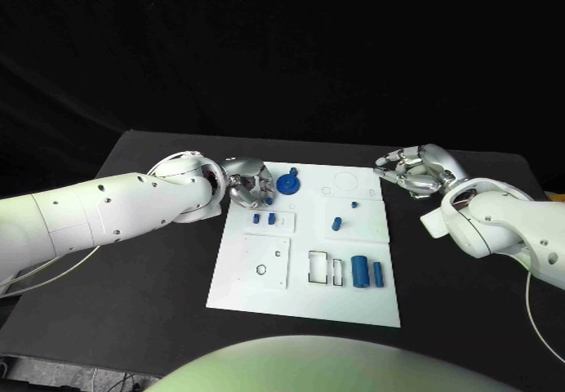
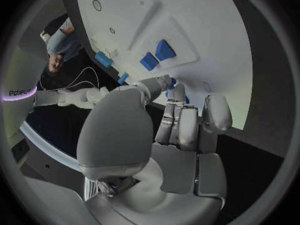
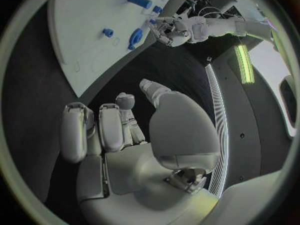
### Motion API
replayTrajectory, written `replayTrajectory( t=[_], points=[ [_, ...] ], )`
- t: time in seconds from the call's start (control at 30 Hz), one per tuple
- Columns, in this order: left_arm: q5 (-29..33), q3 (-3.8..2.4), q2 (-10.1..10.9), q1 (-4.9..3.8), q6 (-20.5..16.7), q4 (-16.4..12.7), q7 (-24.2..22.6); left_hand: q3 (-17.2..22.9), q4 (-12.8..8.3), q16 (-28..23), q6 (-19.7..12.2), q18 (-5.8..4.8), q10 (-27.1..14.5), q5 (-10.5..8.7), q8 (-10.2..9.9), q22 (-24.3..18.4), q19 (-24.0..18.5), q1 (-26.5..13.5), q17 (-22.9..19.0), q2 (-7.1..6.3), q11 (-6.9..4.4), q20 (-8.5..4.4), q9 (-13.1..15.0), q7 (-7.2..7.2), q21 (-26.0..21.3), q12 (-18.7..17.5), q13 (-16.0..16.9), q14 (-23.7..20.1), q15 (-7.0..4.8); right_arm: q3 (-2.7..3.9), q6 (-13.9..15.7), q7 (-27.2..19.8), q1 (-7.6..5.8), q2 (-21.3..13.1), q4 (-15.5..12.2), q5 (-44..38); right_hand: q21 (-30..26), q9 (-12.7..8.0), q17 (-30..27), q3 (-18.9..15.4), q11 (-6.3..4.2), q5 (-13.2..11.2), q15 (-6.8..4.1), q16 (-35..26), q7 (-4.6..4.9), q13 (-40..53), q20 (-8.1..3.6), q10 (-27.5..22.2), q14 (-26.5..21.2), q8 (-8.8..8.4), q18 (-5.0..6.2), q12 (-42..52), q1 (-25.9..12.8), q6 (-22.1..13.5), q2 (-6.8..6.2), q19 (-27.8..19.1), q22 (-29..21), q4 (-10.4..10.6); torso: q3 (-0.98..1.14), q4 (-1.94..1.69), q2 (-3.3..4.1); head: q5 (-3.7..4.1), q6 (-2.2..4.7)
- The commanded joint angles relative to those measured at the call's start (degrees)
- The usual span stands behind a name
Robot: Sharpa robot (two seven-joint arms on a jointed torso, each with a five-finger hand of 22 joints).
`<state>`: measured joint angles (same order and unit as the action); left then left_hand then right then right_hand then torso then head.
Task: Assemble the parts on the task board
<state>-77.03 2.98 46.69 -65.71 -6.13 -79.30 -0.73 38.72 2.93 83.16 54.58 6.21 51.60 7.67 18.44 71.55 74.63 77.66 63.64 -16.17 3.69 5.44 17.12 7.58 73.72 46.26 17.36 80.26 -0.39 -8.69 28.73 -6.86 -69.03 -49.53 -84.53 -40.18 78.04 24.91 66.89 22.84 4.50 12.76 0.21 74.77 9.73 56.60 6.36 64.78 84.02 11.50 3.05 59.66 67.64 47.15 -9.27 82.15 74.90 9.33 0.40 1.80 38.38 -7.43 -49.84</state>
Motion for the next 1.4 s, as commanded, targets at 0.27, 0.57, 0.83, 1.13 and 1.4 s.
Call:
replayTrajectory(
  t=[0.27, 0.57, 0.83, 1.13, 1.4],
  points=[
    [0.72, -0.03, 0.20, 0.03, -0.48, 0.33, -0.67, -0.29, -0.06, 0.24, 0.30, -0.75, -0.47, 0.09, -0.15, -0.01, -0.28, -0.11, 0.07, 0.06, -0.19, 0.20, 0.02, -0.06, -0.26, 0.35, 0.16, 0.20, 0.22, 0.00, -0.58, -0.11, 0.04, 0.01, -0.02, -0.56, -0.20, -0.05, 0.01, -0.05, 0.20, 0.36, -0.02, -0.26, -0.04, -0.05, -0.11, -0.38, 0.60, 0.39, 0.37, -0.01, 0.15, -0.45, 0.09, -0.45, 5.42, 0.20, -0.01, -0.02, 0.01, 0.01, 0.05],
    [1.14, -0.04, 0.16, 0.04, -0.56, 0.38, -0.76, -0.39, 0.02, 0.26, -0.46, -0.75, -0.67, 0.06, -0.74, 0.00, -0.25, -0.25, 0.02, -0.08, -0.15, 0.18, -0.21, 0.11, -0.30, 0.79, 0.37, 0.17, 0.22, 0.00, -0.54, -0.10, 0.05, 0.02, -0.03, -0.56, -0.20, -0.05, 0.01, -0.05, 0.20, 0.36, -0.02, -0.26, -0.04, -0.05, -0.11, -0.38, 0.60, 0.39, 0.37, -0.01, 0.15, -0.45, 0.09, -0.45, 5.42, 0.20, -0.04, -0.01, 0.03, -0.02, 0.05],
    [2.25, -0.06, 0.49, 0.04, -0.91, 0.30, -0.95, -2.75, 0.11, 0.18, -6.10, -0.63, -2.03, 0.23, -4.87, -0.44, -0.59, -0.96, -0.40, -0.36, 0.00, 0.32, -1.95, 0.31, -0.95, 1.69, 0.79, -0.19, 0.38, 0.00, -0.50, -0.09, 0.05, 0.05, 0.01, -0.57, -0.37, -0.07, -0.11, -0.12, 0.20, 0.35, -0.02, -0.37, -0.03, -0.24, -0.11, -0.53, 0.58, 0.42, 0.41, -0.16, 0.21, -0.49, 0.09, -0.55, 5.31, 0.25, -0.03, -0.03, 0.00, 0.04, 0.13],
    [16.57, -1.91, 3.07, -0.04, -0.16, 1.26, -3.89, -5.39, 1.08, -9.13, -7.34, 2.94, -9.99, 0.44, -6.28, -14.42, -13.74, 0.68, -23.91, -0.05, 3.00, 2.37, -3.11, 1.31, -16.09, -3.22, -2.73, -14.10, 2.91, 0.00, -2.37, 0.52, 0.05, 0.12, 0.38, -3.71, -7.06, -0.39, -8.35, 5.01, 0.92, -0.47, 0.55, -7.51, 0.70, -21.11, 0.29, -11.16, -2.48, 1.35, 1.90, -23.76, 4.90, -0.19, -0.68, -4.56, 0.86, -1.96, 0.02, -0.07, -0.20, 0.34, 0.50],
    [37.65, -3.00, 6.26, -0.71, 1.01, 1.62, -9.84, -6.43, 2.84, -15.24, -5.83, 4.32, -10.44, 0.42, -5.91, -22.08, -20.28, 1.08, -33.81, 0.93, 3.70, 3.33, -3.43, 2.91, -25.94, -3.51, -4.75, -21.76, 3.58, 0.02, -8.19, 2.68, -0.26, 0.17, 0.17, -17.75, -8.49, -0.74, -9.56, 9.70, 0.85, -1.69, 0.53, -8.56, 0.04, -32.95, 0.32, -8.77, -2.68, 2.35, 2.16, -35.14, 7.42, 2.83, -1.85, -4.89, 0.35, -5.95, -0.01, 0.05, -0.15, 1.33, 1.00]
  ],
)
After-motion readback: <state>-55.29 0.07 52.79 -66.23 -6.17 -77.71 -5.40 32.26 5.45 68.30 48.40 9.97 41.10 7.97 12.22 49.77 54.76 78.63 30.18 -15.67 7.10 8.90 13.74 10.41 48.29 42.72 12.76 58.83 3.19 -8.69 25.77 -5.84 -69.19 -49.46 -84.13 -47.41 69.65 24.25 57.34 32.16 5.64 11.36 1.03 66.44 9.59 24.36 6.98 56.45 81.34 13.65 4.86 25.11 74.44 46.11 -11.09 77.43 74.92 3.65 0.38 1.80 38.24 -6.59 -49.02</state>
